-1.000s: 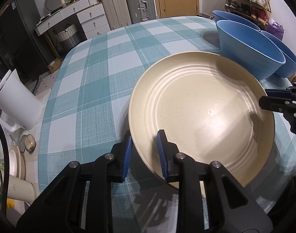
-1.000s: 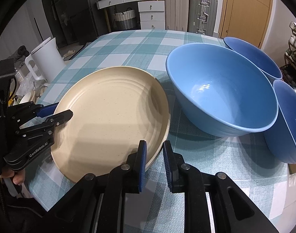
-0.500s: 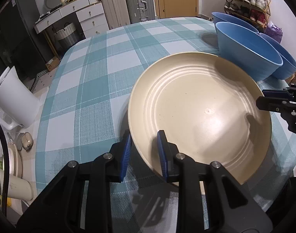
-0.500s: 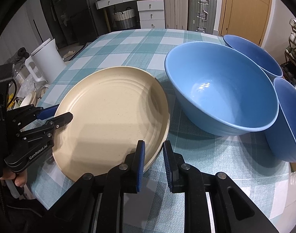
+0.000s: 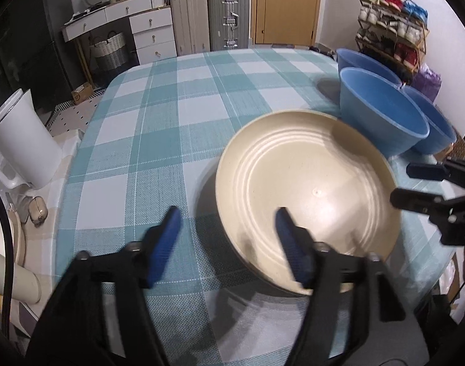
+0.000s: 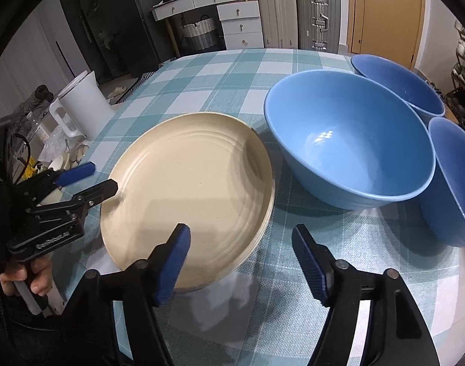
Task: Organize plates and bowls
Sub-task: 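Withdraw the left tool and move it to the rim of a blue bowl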
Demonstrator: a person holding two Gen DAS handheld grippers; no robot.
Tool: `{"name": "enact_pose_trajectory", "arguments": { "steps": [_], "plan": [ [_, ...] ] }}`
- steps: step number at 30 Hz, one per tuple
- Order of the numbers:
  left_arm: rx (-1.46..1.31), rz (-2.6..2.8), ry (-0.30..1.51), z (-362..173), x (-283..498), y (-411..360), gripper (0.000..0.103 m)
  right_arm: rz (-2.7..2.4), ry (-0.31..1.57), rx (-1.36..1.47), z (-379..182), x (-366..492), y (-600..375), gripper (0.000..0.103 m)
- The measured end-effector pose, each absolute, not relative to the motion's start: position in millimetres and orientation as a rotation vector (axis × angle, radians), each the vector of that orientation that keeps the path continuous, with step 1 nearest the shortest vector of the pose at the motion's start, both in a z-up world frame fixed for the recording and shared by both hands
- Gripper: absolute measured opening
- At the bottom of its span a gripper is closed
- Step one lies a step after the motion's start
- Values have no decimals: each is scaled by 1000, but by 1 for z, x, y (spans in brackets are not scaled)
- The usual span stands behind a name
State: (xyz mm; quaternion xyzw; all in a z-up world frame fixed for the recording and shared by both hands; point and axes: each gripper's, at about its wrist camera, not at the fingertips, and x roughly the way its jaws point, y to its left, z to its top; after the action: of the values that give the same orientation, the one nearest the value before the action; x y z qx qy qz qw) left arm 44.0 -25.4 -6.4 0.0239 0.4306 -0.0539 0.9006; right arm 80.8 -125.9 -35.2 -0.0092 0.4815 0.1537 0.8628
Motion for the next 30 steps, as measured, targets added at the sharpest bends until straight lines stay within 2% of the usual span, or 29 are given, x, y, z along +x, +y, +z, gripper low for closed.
{"name": "enact_pose_trajectory", "arguments": {
  "steps": [2,8,10,11,17,30],
  "plan": [
    [32,-123,880,0,42,-25,77,327,1001,-21,-32,79,-125,74],
    [-22,-164,850,23,37,-27,84,335,934,-4,-12,71,-129,85],
    [-40,-184,840,31,37,-28,92,329,904,7,-3,68,-134,89],
    [-50,-192,832,35,36,-29,101,319,890,12,2,67,-137,92],
    [-52,-209,790,58,37,-41,102,252,789,33,30,59,-162,98],
    [-69,-261,729,109,64,-81,102,140,662,69,89,58,-224,99]
  ]
}}
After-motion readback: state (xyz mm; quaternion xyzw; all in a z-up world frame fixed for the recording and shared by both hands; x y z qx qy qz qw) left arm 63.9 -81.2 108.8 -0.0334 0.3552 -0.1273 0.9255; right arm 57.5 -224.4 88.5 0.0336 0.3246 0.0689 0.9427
